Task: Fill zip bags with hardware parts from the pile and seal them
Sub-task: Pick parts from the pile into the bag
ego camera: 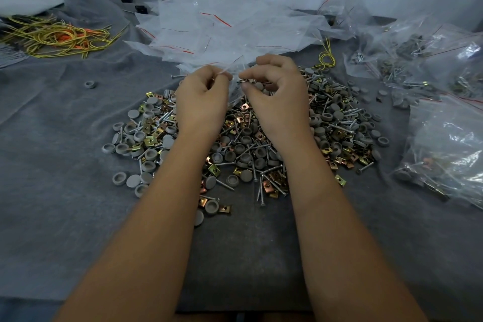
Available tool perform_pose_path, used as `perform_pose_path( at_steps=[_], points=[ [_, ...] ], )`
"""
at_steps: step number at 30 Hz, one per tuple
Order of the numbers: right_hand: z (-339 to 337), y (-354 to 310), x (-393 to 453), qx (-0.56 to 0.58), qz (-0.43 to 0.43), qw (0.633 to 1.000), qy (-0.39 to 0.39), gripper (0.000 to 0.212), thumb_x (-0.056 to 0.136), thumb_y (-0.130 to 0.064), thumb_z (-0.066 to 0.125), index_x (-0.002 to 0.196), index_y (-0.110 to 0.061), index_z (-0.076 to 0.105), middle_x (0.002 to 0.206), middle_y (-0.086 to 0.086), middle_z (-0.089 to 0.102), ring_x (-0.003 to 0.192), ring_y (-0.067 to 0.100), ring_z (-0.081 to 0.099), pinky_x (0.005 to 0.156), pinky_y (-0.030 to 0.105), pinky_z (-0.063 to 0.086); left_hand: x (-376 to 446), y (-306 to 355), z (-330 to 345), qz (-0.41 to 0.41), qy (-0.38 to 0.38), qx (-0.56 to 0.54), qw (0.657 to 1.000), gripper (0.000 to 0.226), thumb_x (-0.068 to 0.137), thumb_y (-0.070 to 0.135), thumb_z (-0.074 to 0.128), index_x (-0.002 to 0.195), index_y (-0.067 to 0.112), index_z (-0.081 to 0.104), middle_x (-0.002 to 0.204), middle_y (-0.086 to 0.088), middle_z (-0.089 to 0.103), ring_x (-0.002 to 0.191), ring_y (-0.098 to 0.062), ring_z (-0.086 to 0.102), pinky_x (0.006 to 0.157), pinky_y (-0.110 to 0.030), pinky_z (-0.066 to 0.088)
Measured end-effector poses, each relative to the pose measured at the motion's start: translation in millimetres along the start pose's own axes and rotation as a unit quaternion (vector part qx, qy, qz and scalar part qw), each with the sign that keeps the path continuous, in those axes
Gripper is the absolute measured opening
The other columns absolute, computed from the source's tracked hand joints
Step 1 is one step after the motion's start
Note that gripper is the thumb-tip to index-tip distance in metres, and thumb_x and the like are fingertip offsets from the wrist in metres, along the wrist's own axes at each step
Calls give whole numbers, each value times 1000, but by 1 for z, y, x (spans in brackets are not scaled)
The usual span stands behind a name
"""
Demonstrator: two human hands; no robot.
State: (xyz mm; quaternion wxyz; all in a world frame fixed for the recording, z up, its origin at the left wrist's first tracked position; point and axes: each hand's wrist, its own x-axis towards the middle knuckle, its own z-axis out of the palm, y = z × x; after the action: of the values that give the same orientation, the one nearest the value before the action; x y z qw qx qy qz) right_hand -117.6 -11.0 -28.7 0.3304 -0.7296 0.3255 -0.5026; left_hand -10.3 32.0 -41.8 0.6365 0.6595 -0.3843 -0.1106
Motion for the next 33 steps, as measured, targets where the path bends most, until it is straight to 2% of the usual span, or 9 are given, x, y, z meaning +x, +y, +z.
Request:
perform_pose_path(
  at_steps=[5,9,12,19,21,24,27,30,33],
  points=[
    [3,6,-1,-12,-11,1000,-8,22,82,-7,71,90,-28,74,106,-3,58,97,12,59,83,27,50,0,1,0,7,-6,-5,1000,19,90,23,54,85,20,72,48,11,47,47,-6,38,51,-26,31],
    [5,10,-3,-32,-19,999,-18,25,84,-11,70,95,-33,73,100,-5,62,76,7,59,72,20,48,-1,3,0,4,-17,-24,1000,21,92,18,52,81,20,70,51,8,48,53,-14,42,54,-30,36],
    [5,11,-2,-25,-3,999,-20,24,86,-13,68,99,-33,72,100,-3,65,77,6,60,71,22,50,-2,3,0,1,-13,-24,1000,21,91,18,54,76,22,68,45,13,47,48,-8,40,54,-29,36],
    [0,7,-2,6,21,999,27,17,91,-12,61,99,-20,73,92,-8,69,82,2,61,72,13,47,-1,4,0,-24,1,-32,999,21,89,18,52,76,24,68,43,15,47,47,-6,40,62,-49,54],
    [-2,6,-2,4,33,999,34,19,92,-11,58,98,-22,72,91,-9,69,82,3,62,72,16,50,0,4,0,-35,12,-42,998,23,89,16,52,76,24,68,42,15,47,45,-7,38,57,-49,51],
    [-4,6,-1,-30,56,997,30,24,93,-9,53,97,-26,69,90,-10,69,76,8,63,67,26,53,3,4,-1,-64,32,-86,994,25,90,13,52,75,23,69,40,13,42,43,-11,35,54,-35,36],
    [-6,9,0,-94,58,994,1,27,90,-7,51,91,-27,69,90,-10,68,70,4,58,63,27,50,4,4,-2,-79,44,-107,990,23,91,14,52,77,20,70,40,13,36,41,-10,33,52,-27,30],
    [-6,9,-3,-110,43,991,-68,34,83,-2,51,76,-30,70,72,-11,65,48,4,48,47,21,39,4,4,-2,-80,46,-107,990,22,91,14,53,79,19,71,40,12,38,46,-11,36,56,-30,31],
    [-2,4,-5,-124,22,974,-188,32,78,-2,55,78,-25,77,74,-18,64,62,-1,56,59,19,47,5,3,-2,-79,45,-109,990,22,90,13,53,80,18,71,41,13,44,49,-11,39,61,-31,35]
  ],
)
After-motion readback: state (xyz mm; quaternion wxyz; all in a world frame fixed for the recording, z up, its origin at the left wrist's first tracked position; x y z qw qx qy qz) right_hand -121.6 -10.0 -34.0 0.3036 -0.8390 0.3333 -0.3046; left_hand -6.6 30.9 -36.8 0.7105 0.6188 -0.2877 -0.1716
